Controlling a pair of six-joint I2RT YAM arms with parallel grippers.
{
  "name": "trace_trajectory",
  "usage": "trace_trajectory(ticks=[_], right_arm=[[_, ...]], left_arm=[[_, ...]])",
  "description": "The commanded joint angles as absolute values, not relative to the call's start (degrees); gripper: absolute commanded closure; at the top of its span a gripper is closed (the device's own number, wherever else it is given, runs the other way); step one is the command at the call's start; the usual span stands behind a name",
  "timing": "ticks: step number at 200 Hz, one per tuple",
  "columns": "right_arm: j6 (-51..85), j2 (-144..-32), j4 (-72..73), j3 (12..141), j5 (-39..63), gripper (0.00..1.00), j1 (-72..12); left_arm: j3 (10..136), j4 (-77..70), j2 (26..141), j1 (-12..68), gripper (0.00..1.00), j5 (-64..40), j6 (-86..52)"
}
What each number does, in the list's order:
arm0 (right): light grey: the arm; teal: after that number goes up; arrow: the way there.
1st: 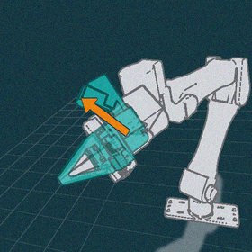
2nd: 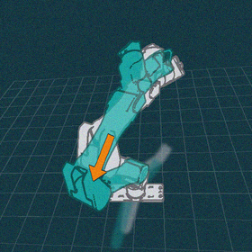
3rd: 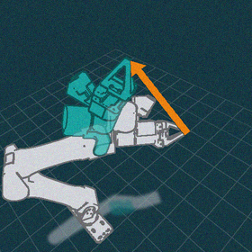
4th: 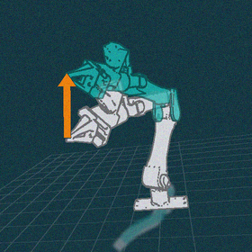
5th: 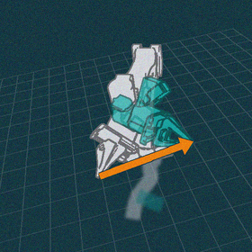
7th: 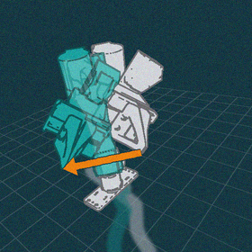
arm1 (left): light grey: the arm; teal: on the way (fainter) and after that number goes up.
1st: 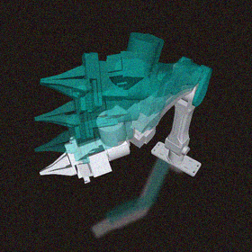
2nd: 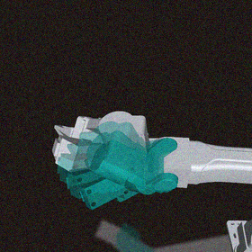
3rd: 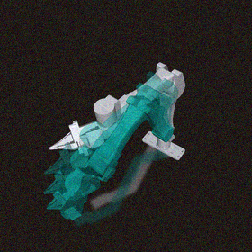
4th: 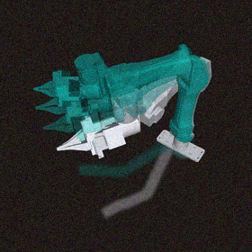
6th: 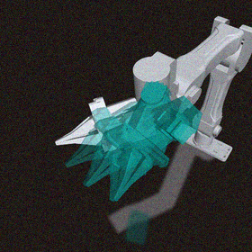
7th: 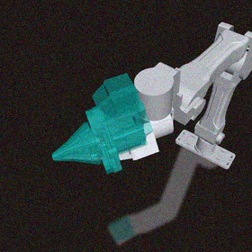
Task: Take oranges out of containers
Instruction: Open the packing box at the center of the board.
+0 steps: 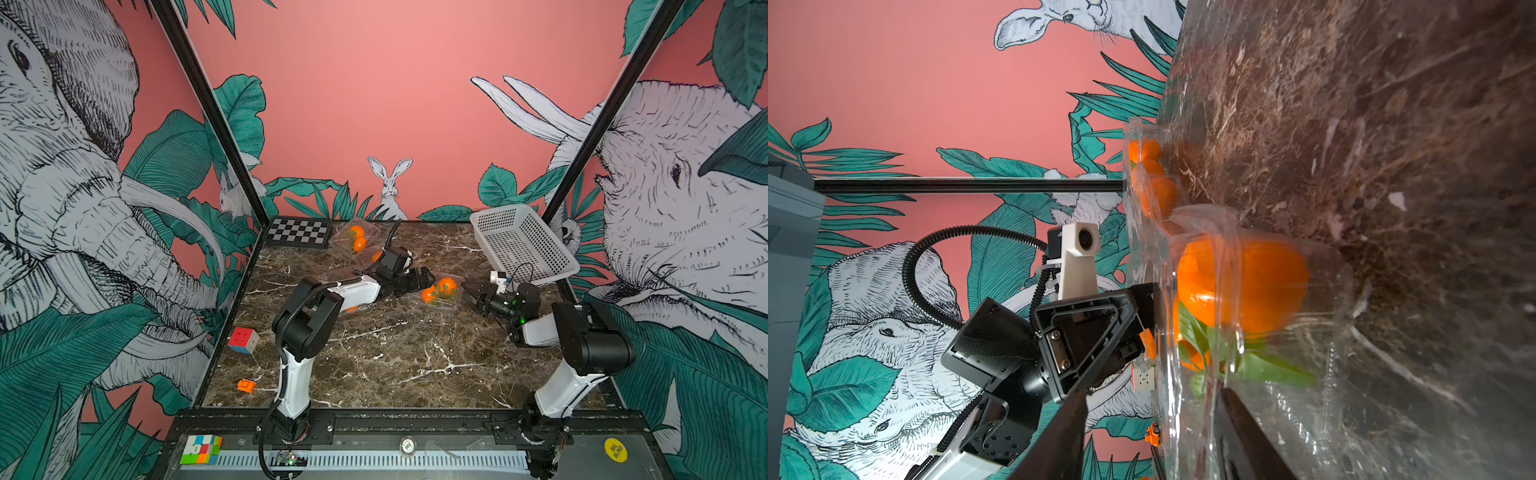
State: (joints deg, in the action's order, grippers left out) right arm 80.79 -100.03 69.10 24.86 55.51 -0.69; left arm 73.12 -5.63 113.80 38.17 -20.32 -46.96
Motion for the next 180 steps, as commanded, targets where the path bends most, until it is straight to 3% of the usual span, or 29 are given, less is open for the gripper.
trace_trajectory(ticks=[1, 180], right_arm=[[83.36, -100.63, 76.76, 24.71, 56.34, 0.51, 0.32], [78.93, -97.03, 72.63, 22.44, 56.86, 0.45, 1.58]], left_arm=[[72.77, -6.46, 113.82, 38.35, 0.01, -19.91, -47.29], [75.87, -6.9, 115.62, 38.41, 0.01, -20.77, -48.69]])
